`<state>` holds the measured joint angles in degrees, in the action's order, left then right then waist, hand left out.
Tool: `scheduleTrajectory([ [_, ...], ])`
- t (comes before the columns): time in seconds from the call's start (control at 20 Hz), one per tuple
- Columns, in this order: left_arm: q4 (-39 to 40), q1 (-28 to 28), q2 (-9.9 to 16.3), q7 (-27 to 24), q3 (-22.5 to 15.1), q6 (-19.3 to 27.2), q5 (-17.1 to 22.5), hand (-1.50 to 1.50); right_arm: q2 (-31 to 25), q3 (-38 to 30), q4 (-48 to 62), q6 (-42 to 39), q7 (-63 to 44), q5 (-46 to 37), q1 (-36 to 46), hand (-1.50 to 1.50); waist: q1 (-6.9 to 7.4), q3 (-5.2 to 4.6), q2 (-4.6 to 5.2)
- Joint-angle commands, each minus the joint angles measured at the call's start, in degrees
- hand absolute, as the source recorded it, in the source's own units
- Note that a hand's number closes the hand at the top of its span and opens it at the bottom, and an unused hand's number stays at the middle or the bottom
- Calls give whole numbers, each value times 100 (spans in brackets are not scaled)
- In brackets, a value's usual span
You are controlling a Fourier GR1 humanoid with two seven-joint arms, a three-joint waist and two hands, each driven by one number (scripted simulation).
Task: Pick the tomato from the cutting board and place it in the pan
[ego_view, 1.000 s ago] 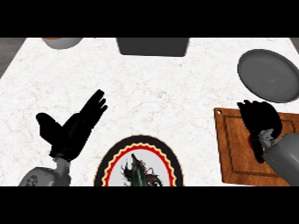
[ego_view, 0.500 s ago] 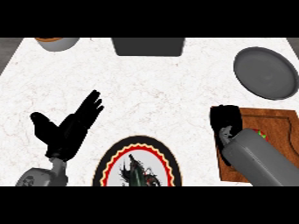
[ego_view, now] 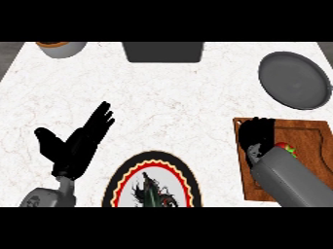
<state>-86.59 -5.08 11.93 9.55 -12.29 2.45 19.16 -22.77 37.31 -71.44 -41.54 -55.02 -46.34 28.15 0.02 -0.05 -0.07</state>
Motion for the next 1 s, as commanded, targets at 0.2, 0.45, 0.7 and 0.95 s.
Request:
scheduleTrajectory([
  [0.2, -125, 23, -5, 168, 204, -54, -65, 0, 108, -297, -271, -493, -554, -562, -324, -150, -1, 3, -2],
  [0.45, -332, 198, 59, 262, 284, -263, -77, 0, -167, -528, -126, -217, 65, -1022, -477, -150, 18, 5, 5],
  [0.7, -158, 274, -102, 82, 341, -424, -169, 0, -202, -716, -289, -375, 323, -1372, -748, 150, 7, 4, 2],
  [0.95, -383, 92, -480, 333, 97, 47, -450, 0, -869, -428, -78, -44, 1709, -1735, -247, 150, 31, 5, 5],
])
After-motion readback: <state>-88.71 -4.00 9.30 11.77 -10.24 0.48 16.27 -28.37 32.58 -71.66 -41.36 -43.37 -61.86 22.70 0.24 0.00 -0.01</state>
